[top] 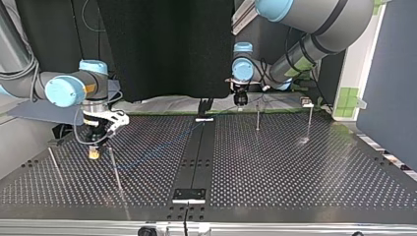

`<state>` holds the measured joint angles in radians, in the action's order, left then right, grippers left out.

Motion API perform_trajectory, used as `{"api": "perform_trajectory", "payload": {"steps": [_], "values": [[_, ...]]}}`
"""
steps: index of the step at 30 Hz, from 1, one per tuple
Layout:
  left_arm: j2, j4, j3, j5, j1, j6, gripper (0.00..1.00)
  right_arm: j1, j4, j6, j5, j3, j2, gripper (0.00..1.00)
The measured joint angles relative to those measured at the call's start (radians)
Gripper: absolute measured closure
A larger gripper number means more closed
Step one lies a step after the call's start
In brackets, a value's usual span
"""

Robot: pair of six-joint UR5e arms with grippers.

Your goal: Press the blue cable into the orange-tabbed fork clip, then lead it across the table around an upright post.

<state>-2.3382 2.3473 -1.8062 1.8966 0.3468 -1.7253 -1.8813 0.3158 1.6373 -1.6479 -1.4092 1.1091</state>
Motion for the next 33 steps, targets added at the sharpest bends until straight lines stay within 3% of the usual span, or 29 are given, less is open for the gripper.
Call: {"api": "perform_trajectory", "payload": {"steps": [11,29,30,31,32,33], "values": [[0.0,0.009,0.0,-0.002,-0.001,-0.013,1.0,-0.008,0.002,-0.018,-0.002,-0.012,-0.009,0.98],[0.0,0.008,0.0,-0.003,0.002,-0.016,1.0,-0.011,0.004,-0.024,-0.003,-0.013,-0.012,0.98],[0.0,0.009,0.0,-0.003,0.002,-0.017,0.93,-0.011,0.003,-0.024,-0.003,-0.013,-0.012,0.98],[0.0,0.009,0.0,-0.002,0.002,-0.018,0.93,-0.011,0.004,-0.025,-0.003,-0.013,-0.012,0.98],[0.0,0.009,0.0,-0.002,0.002,-0.019,0.83,-0.011,0.003,-0.025,-0.003,-0.013,-0.012,0.98],[0.0,0.009,0.0,-0.001,0.002,-0.019,0.66,-0.011,0.003,-0.025,-0.003,-0.013,-0.012,0.98]]}}
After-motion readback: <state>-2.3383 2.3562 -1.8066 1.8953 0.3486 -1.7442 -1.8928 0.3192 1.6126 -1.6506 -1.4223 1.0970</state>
